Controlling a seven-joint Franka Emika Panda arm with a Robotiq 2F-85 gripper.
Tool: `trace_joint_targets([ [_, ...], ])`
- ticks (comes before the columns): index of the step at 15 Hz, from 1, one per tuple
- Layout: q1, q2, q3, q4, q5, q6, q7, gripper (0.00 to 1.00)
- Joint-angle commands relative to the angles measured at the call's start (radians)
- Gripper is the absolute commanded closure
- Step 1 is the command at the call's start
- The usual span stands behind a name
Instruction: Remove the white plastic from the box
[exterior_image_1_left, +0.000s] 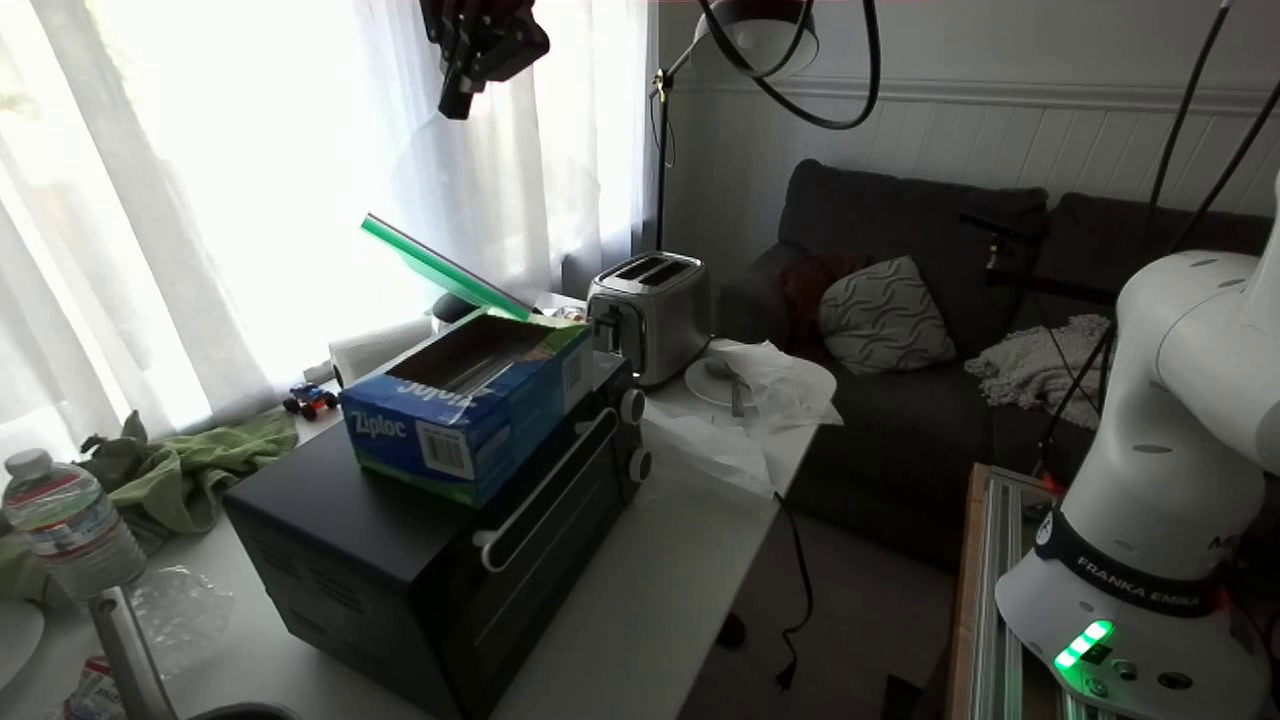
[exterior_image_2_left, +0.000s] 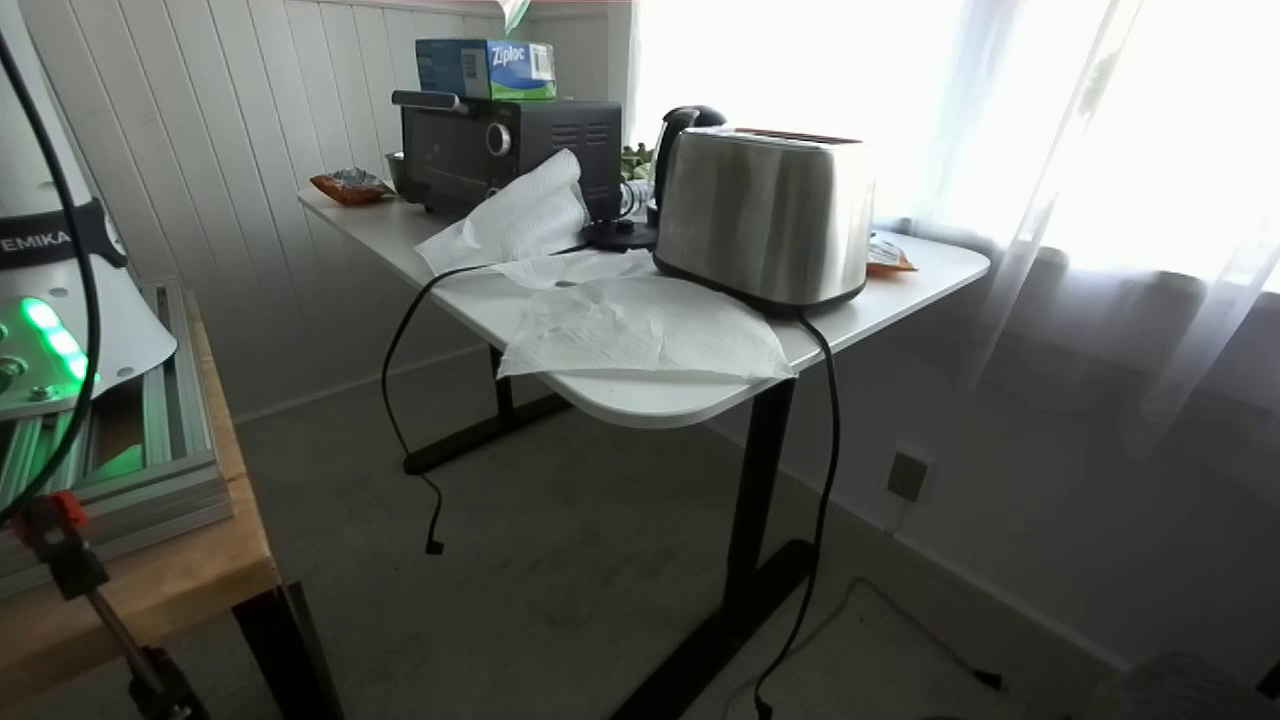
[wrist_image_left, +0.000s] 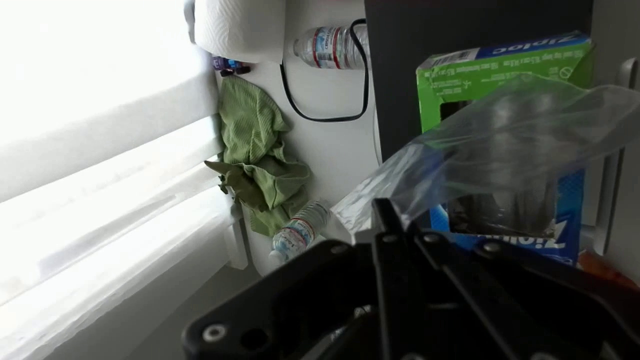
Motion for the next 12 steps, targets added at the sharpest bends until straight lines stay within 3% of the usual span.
trace_joint_targets([
  [1, -0.009, 0.004, 0.004, 0.044, -0.035, -0.038, 0.003, 1.00],
  [12, -0.006, 0.003, 0.002, 0.027, -0.011, -0.016, 0.001, 0.99],
])
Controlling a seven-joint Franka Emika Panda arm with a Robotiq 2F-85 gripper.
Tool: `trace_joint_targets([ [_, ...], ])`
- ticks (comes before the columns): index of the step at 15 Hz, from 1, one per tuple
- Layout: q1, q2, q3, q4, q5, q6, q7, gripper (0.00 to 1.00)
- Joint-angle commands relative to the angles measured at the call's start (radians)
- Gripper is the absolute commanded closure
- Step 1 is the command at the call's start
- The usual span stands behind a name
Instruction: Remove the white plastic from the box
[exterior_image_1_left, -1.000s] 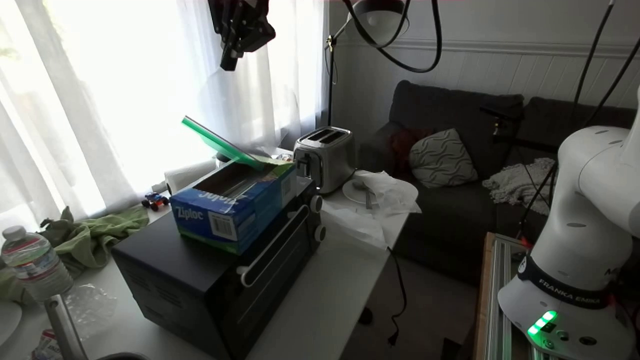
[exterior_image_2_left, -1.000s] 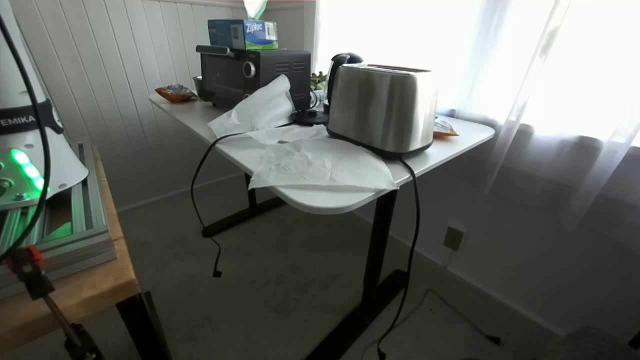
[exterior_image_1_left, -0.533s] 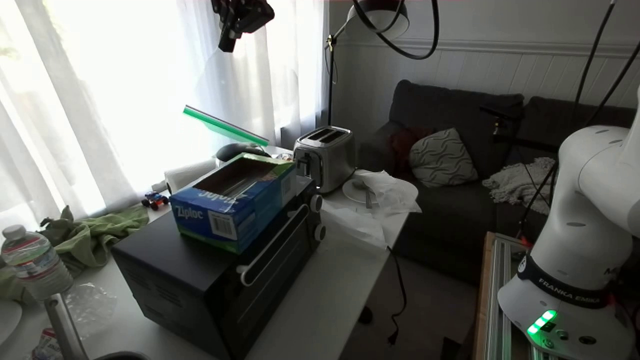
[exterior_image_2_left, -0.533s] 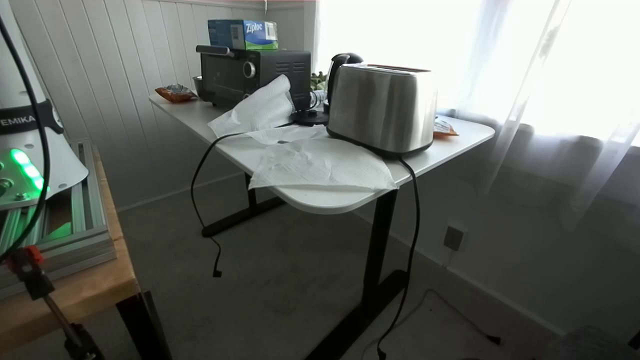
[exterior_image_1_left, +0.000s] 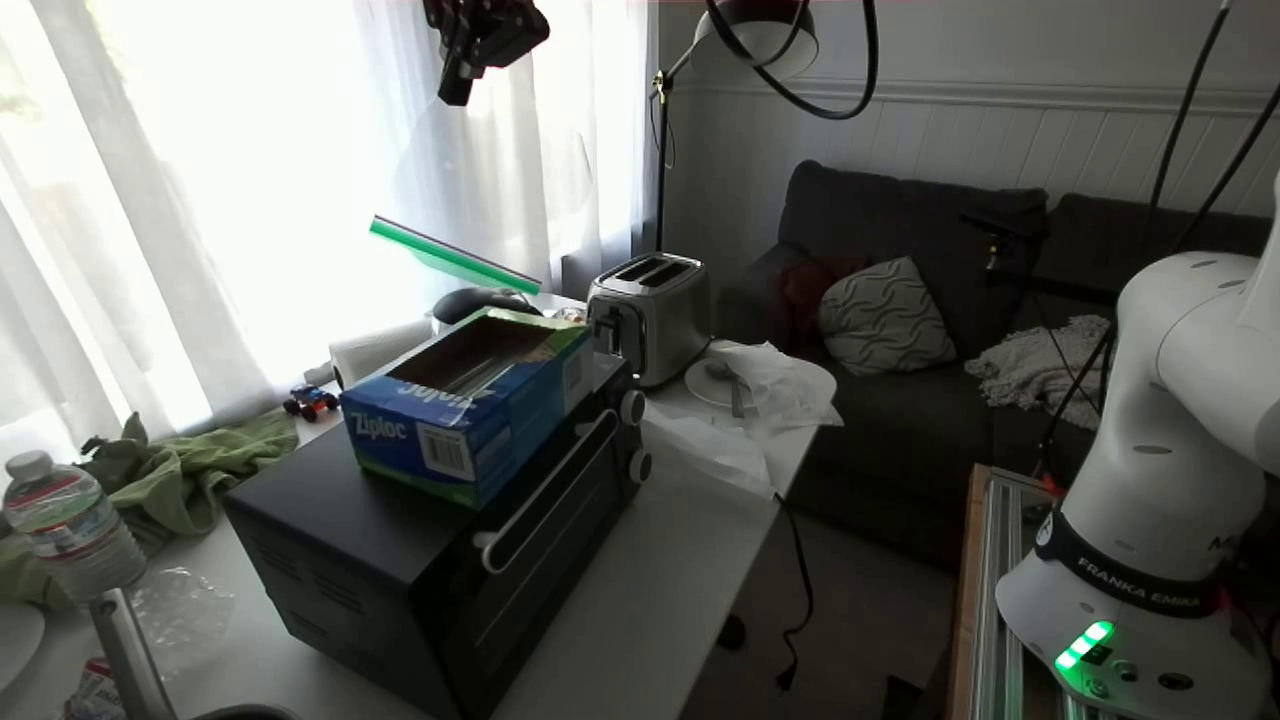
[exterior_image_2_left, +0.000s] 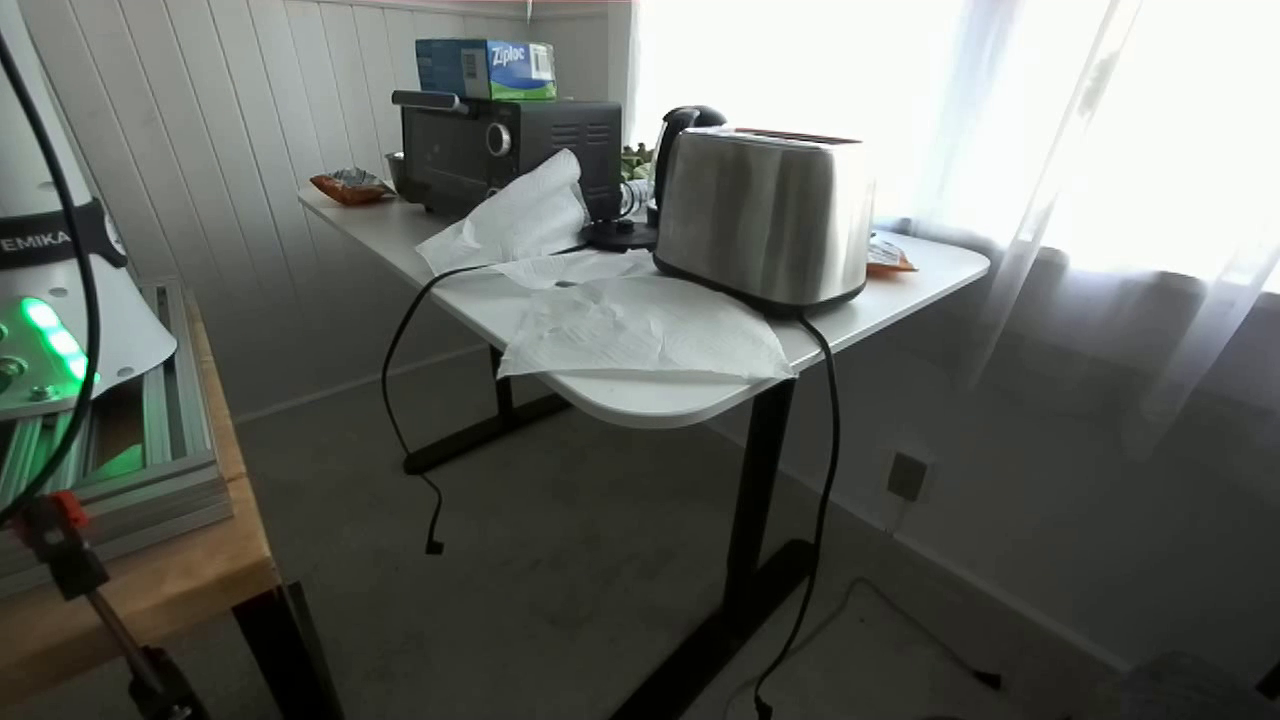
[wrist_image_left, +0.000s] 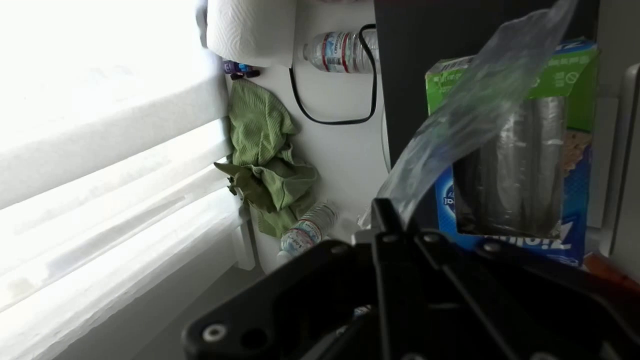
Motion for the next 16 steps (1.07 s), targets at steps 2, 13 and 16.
trace_joint_targets([
  [2, -0.013, -0.002, -0.001, -0.007, -0.027, 0.001, 0.031, 1.00],
  [13, -0.123, -0.038, -0.051, -0.069, -0.306, -0.046, 0.254, 1.00],
  [16, -0.137, -0.031, -0.068, -0.109, -0.326, -0.091, 0.272, 1.00],
])
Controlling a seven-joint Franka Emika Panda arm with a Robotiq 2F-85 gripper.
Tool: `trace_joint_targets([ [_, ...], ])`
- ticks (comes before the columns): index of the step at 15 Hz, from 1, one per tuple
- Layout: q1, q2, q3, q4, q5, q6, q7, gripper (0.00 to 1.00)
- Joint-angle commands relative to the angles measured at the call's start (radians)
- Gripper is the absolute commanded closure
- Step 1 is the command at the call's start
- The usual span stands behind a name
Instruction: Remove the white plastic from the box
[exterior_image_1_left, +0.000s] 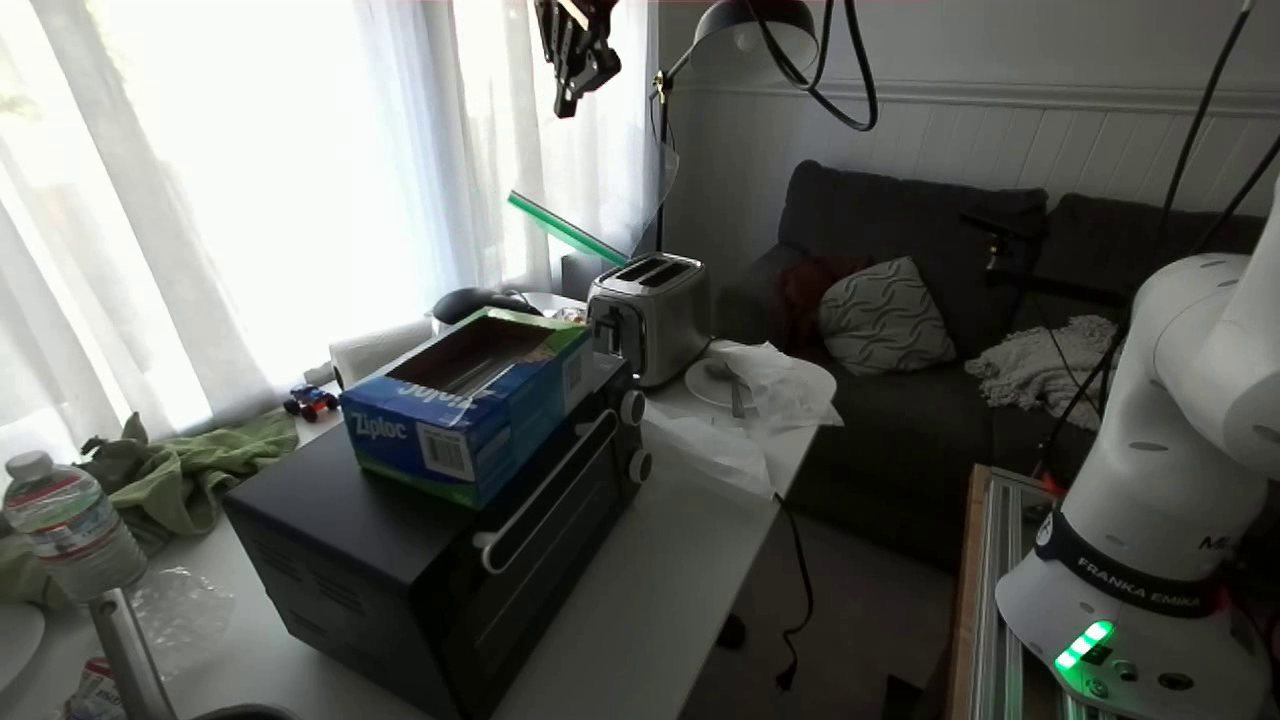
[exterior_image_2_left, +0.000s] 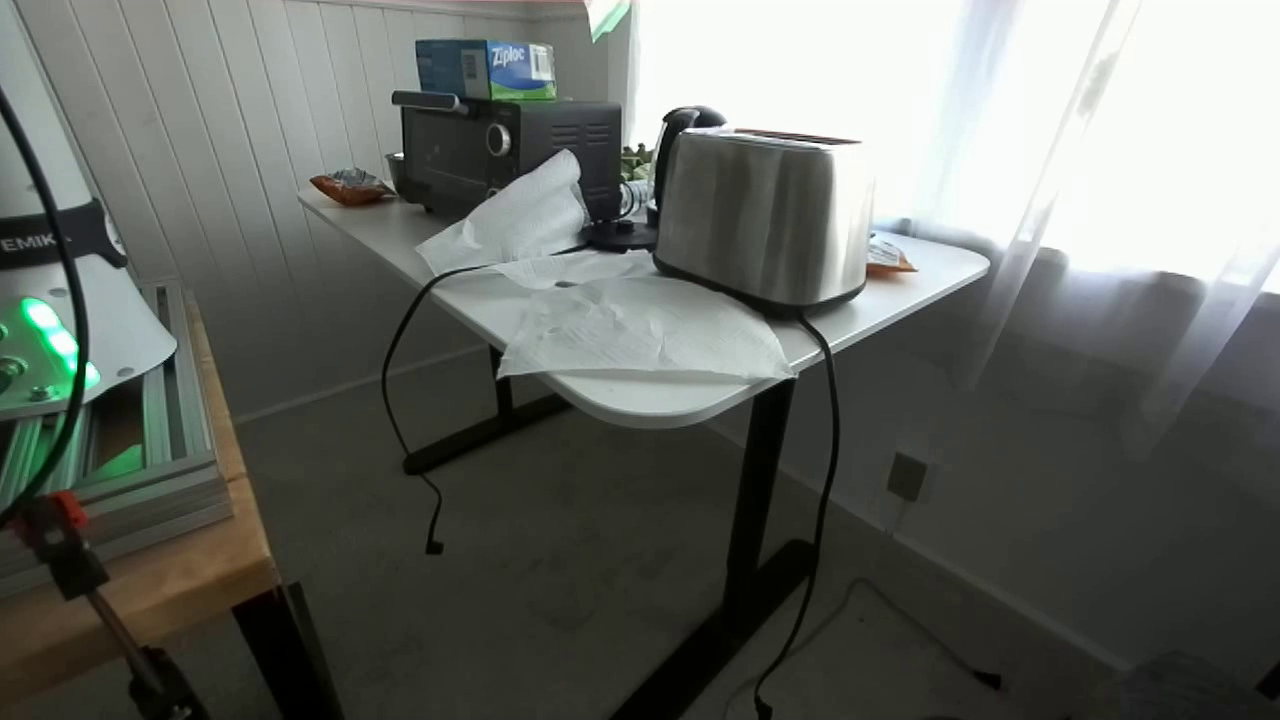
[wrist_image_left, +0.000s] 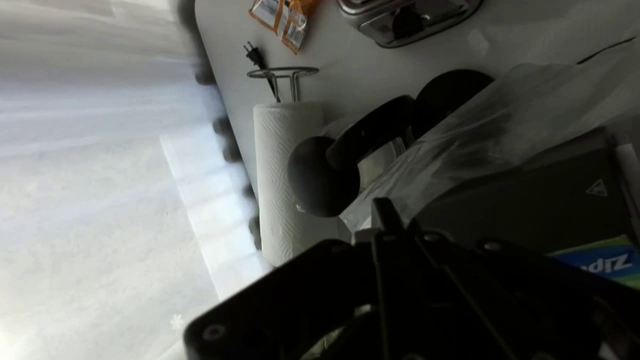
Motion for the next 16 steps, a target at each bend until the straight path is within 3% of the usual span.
trace_joint_targets([
  [1, -0.012, -0.024, -0.012, -0.076, -0.051, -0.048, 0.048, 1.00],
  [14, -0.016, -0.047, -0.050, -0.295, -0.014, -0.069, 0.084, 1.00],
  [15, -0.016, -0.049, -0.049, -0.303, -0.017, -0.071, 0.097, 0.91],
  [16, -0.015, -0.052, -0.050, -0.311, -0.014, -0.071, 0.104, 0.73],
])
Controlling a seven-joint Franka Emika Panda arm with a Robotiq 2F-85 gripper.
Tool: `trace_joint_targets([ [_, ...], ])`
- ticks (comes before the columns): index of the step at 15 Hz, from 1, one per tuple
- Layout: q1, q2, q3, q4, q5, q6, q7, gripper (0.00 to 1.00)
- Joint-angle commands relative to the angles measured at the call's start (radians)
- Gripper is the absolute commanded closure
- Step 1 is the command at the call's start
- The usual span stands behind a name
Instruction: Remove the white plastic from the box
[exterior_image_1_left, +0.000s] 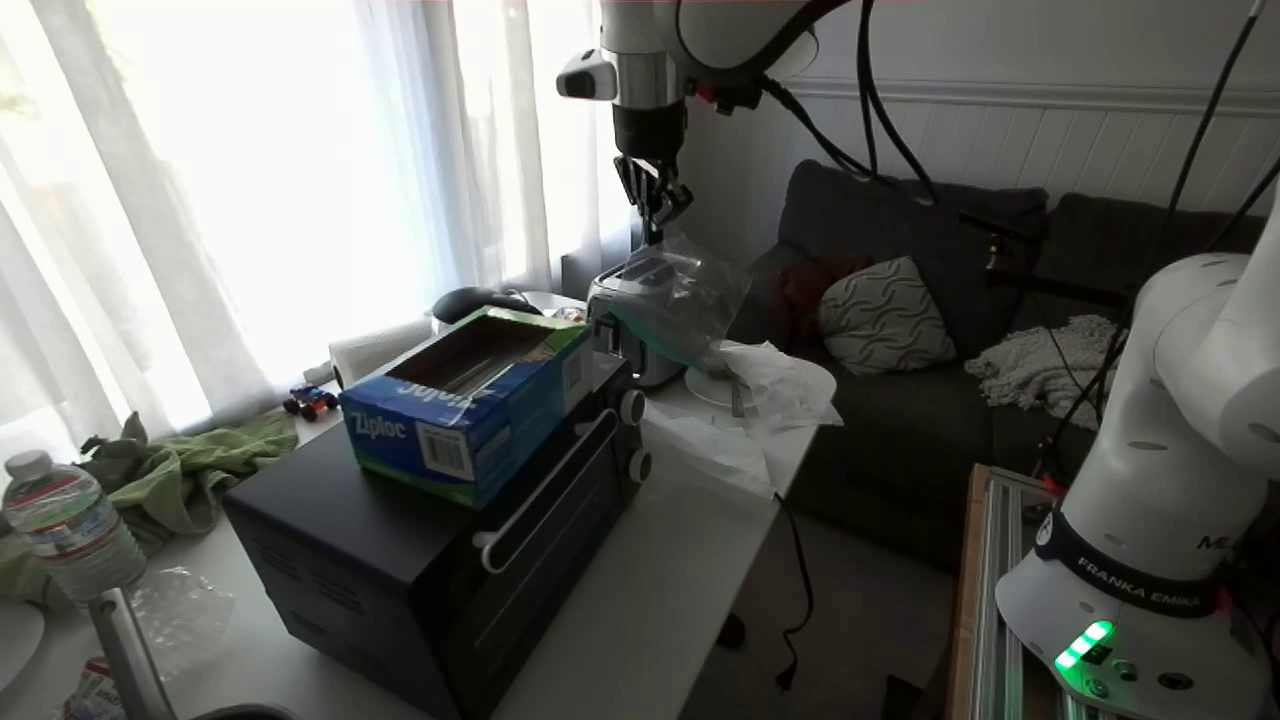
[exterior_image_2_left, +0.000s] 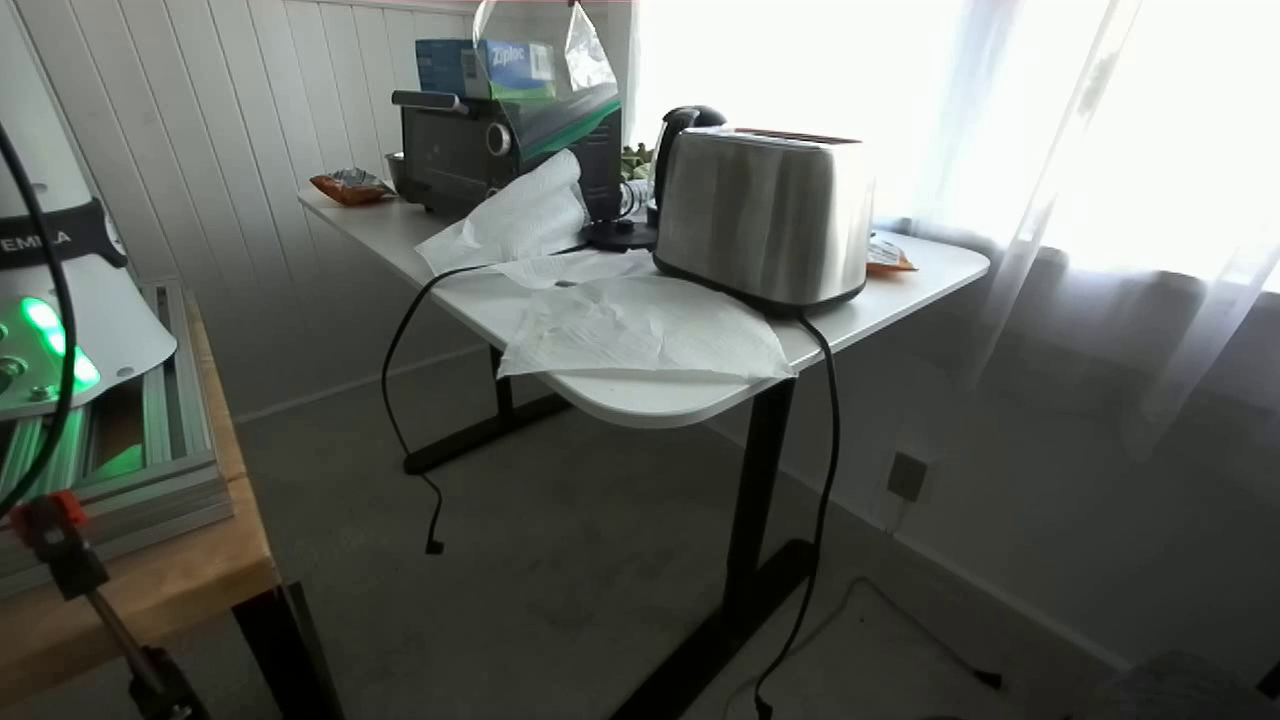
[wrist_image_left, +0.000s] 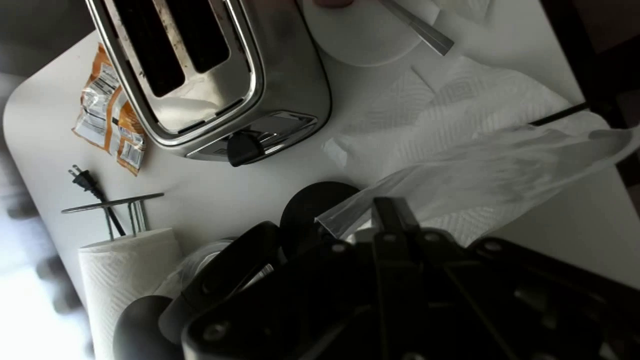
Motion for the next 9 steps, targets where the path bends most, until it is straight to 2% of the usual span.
trace_joint_targets([
  [1, 0.000, -0.050, -0.003, -0.061, 0.001, 0.004, 0.037, 0.67],
  [9, -0.002, -0.118, -0.019, -0.122, 0.007, 0.000, 0.053, 0.12],
])
